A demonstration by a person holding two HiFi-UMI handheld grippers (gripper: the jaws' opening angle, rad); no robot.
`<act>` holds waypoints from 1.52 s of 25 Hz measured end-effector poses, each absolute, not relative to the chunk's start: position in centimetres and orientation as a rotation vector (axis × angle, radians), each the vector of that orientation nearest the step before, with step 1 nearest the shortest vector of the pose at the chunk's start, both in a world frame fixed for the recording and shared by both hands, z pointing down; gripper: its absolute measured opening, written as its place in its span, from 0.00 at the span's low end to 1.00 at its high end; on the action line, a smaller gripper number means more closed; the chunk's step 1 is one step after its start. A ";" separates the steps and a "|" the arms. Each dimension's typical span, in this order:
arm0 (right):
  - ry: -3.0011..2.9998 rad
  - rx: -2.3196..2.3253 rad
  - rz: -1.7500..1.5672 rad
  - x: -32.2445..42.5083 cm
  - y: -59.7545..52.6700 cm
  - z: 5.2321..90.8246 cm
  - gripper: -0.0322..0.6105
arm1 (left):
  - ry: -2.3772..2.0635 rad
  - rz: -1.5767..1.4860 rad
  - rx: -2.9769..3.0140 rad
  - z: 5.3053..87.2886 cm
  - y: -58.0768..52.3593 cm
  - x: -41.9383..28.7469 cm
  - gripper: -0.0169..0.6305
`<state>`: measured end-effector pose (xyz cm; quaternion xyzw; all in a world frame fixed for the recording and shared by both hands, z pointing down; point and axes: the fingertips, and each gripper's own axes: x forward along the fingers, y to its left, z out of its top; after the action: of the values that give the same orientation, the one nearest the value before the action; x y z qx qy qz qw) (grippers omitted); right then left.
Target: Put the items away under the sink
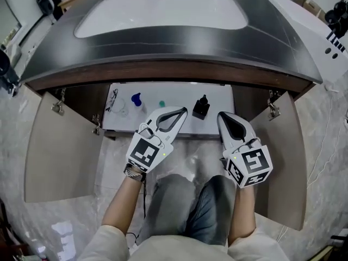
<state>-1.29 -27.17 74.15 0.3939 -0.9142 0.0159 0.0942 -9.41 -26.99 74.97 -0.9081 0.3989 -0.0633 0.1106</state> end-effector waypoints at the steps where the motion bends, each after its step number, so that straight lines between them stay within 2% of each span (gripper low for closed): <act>1: -2.713 1.158 0.051 -1.5 -26.8 73.2 0.06 | 1.163 -0.189 -2.680 74.0 -26.6 -9.4 0.04; 12: -2.745 1.027 0.058 -3.7 -24.3 56.7 0.06 | 1.102 -0.185 -2.769 57.8 -22.8 -8.8 0.04; 27: -2.763 1.088 0.049 -1.6 -20.5 25.3 0.06 | 1.292 -0.074 -2.748 26.6 -19.6 -8.9 0.04; 38: -2.815 1.125 0.045 0.7 -16.6 12.7 0.06 | 1.412 -0.051 -2.715 15.9 -15.9 -8.0 0.04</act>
<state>0.72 -16.60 12.66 0.3706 -0.9270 0.0150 0.0548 -8.04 -15.88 15.87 -0.8863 0.4610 -0.0166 0.0402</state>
